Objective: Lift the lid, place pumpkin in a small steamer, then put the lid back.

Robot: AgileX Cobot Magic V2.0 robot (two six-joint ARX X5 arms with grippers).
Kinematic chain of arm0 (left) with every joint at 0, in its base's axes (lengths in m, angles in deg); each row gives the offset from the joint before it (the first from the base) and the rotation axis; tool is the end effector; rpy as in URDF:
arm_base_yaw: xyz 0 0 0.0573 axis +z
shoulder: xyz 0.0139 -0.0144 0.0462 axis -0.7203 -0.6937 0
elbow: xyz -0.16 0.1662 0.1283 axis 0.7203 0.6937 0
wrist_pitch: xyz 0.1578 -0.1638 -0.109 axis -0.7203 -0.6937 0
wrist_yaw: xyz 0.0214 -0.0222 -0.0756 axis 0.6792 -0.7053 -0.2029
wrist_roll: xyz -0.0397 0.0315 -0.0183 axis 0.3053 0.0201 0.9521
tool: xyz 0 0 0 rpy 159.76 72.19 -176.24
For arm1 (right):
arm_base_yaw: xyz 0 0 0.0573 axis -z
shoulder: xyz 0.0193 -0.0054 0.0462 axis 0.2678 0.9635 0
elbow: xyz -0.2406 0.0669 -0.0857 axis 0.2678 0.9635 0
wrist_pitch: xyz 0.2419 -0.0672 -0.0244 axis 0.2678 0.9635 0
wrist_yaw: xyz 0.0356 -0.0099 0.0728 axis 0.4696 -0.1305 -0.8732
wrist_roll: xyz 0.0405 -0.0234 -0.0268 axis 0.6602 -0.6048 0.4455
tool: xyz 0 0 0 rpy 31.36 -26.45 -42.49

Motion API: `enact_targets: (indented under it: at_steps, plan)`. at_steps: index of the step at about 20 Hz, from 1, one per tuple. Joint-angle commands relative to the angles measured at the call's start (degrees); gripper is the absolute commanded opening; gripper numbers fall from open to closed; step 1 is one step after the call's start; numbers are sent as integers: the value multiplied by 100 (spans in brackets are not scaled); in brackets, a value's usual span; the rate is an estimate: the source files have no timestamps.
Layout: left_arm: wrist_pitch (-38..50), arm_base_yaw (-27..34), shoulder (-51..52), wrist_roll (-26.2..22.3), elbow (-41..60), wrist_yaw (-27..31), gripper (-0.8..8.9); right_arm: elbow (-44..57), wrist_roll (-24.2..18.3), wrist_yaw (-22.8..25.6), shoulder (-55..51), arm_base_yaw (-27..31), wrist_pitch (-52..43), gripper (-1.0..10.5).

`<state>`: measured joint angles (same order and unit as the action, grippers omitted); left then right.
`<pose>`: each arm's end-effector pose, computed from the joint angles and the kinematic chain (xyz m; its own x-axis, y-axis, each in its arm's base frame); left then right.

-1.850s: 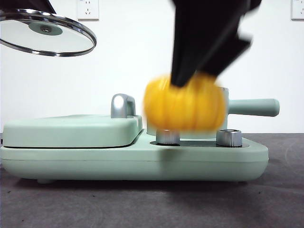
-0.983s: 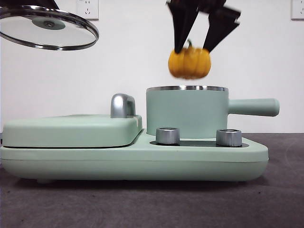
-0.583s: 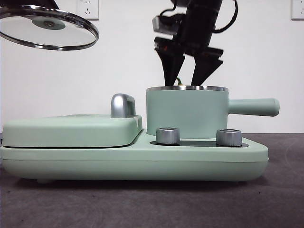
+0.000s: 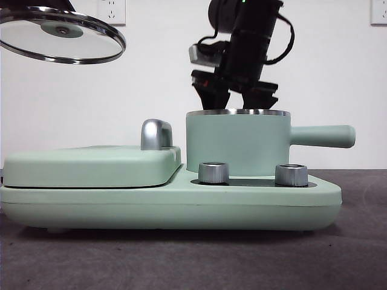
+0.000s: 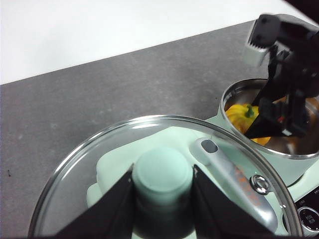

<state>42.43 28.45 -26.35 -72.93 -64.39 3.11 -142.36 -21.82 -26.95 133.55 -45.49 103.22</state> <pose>0.1950 -0.0673 0.3404 0.8190 -0.4499 -0.3562 0.4827 0.8758 0.0037 0.3652 0.2123 0.2701 0.3362 0.2542 -0.9068 -0.5611 0.8274 0.0239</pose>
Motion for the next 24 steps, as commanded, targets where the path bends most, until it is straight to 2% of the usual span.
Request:
enact_targets:
  at_steps: [1,4,13,18,21,24]
  plan:
    - [190,0,-4,2,-120,-9,10,-168,-68,-13,160,-83,-37,293]
    - [190,0,-4,4,-120,-9,10,-168,-70,-22,166,-162,-31,296]
    - [175,0,-4,4,-120,-11,10,-173,-92,-17,162,-216,-66,484]
    - [173,0,-4,48,-120,-9,10,-175,-57,4,-205,-205,363,475]
    - [170,0,-4,48,-120,-9,10,-175,-28,13,-710,-205,520,330]
    - [173,0,-4,46,-120,-11,10,-72,-22,7,-1241,-166,553,319]
